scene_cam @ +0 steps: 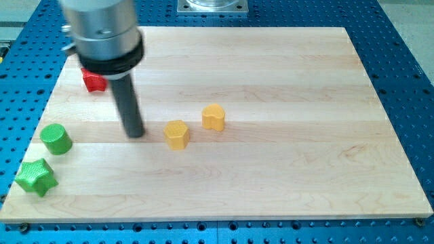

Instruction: Push the green star into the green circle

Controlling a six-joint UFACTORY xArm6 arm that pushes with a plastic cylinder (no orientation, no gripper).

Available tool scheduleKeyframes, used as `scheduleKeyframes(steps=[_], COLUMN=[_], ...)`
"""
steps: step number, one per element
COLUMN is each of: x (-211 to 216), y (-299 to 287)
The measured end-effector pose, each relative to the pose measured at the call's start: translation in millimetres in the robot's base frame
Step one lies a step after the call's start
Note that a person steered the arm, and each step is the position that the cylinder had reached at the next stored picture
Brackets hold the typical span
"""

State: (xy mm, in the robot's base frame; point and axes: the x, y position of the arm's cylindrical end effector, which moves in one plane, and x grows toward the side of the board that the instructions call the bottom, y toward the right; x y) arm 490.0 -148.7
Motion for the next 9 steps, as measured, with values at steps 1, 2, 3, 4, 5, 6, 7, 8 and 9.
scheduleKeyframes(steps=[1,2,3,4,5,6,7,8,9], x=[19.5,15.8,20.4,2.0,79.5,128.7,128.8,127.1,126.1], y=[58.8,92.7,97.9,119.2,84.8,24.2,-47.3,-95.6,-96.7])
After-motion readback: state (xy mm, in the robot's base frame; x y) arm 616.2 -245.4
